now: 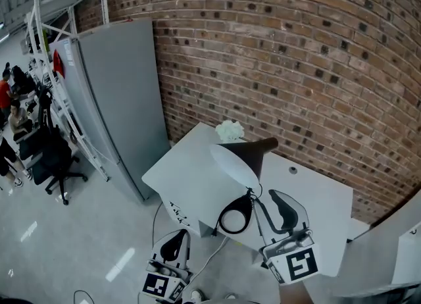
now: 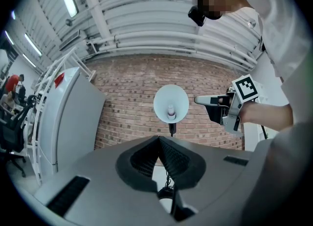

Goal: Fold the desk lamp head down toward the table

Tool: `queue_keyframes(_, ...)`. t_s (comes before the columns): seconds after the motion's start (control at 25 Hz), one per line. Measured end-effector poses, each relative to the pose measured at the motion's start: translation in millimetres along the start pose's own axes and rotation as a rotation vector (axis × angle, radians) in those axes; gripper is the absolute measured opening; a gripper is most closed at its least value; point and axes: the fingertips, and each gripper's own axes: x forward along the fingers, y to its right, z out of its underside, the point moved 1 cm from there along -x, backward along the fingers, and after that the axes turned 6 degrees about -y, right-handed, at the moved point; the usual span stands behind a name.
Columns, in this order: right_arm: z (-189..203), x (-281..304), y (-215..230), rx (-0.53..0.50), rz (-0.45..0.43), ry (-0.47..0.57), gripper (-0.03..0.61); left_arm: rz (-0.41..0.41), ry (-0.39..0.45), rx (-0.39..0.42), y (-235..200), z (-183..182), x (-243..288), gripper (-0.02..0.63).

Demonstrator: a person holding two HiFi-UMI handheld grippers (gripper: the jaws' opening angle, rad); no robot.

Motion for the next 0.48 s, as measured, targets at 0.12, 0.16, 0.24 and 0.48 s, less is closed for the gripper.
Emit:
queue_keyframes(0.12, -1.2, 7.2, 3.9, -0.02, 0.007, -0.009, 0.141, 0.008, 0.002, -0.003, -1.2, -0.6, 5.2, 0.008)
queue_keyframes(0.16, -2.3, 9.7, 5.0, -0.028, 0.009, -0.011, 0.144, 0.01, 0.003, -0.004, -1.9, -1.1, 6.7, 0.008)
queue_keyframes(0.24, -4.9, 14.6, 6.9, -0.046, 0.012, -0.012, 0.15, 0.013, 0.006, -0.006, -3.7, -2.5, 9.4, 0.008)
queue_keyframes(0.48, -9.5, 31.0, 8.3, -0.081, 0.016, -0.041, 0.161, 0.017, 0.004, -0.003, -6.6, -9.0, 18.5, 0.008)
